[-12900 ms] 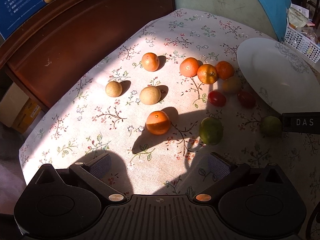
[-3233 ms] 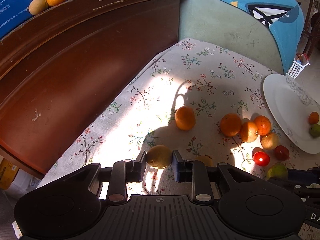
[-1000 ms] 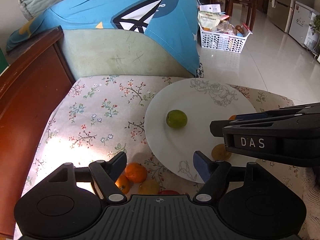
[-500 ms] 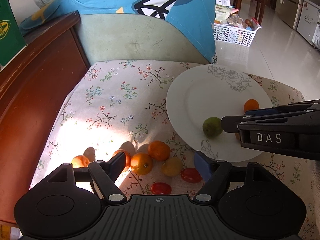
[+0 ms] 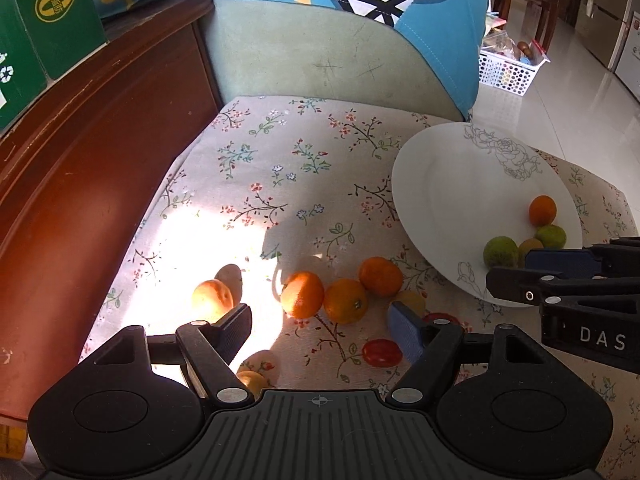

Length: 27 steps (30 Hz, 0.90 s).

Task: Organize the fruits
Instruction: 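Move both open grippers back toward the fruits on the cloth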

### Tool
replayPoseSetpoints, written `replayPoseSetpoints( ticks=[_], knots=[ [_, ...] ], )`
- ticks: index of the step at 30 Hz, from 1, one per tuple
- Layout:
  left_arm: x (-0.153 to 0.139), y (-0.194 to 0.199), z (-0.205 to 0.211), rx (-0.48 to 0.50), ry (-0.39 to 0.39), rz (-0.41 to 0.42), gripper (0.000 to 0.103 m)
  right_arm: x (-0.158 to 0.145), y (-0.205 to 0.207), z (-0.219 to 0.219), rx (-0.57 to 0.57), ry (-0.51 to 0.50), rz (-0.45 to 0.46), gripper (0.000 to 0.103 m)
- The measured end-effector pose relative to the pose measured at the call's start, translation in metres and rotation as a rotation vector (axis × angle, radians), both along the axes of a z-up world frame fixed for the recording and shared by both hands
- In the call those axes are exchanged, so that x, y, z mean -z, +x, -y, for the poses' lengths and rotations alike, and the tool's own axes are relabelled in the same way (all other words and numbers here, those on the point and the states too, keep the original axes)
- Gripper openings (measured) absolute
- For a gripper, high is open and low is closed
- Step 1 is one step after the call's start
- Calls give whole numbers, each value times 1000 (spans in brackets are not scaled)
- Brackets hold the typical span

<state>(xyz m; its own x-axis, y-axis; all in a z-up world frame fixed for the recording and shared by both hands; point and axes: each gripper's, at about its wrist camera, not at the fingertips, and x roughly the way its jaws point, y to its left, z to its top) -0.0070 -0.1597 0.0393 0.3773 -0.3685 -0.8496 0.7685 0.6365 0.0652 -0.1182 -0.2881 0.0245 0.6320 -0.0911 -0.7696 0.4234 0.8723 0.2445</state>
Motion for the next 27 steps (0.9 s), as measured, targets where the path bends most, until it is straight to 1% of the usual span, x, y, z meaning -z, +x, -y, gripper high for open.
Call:
replayPoseSetpoints(
  ticks=[7, 13, 16, 22, 25, 27],
  knots=[
    [0, 13, -20, -52, -11, -9, 76, 9, 5, -21, -85, -1, -23, 39],
    [5, 20, -41, -92, -2, -12, 74, 20, 11, -32, -119, -22, -49, 38],
    [7, 22, -48, -89, 1, -8, 72, 22, 15, -34, -130, -28, -50, 38],
    [15, 21, -58, -76, 3, -18, 72, 30, 23, -37, -142, -38, -68, 37],
    [19, 22, -60, -73, 3, -22, 71, 33, 27, -38, -148, -42, -73, 34],
    [22, 24, -61, -74, -2, -32, 68, 35, 28, -38, -149, -51, -72, 33]
  ],
)
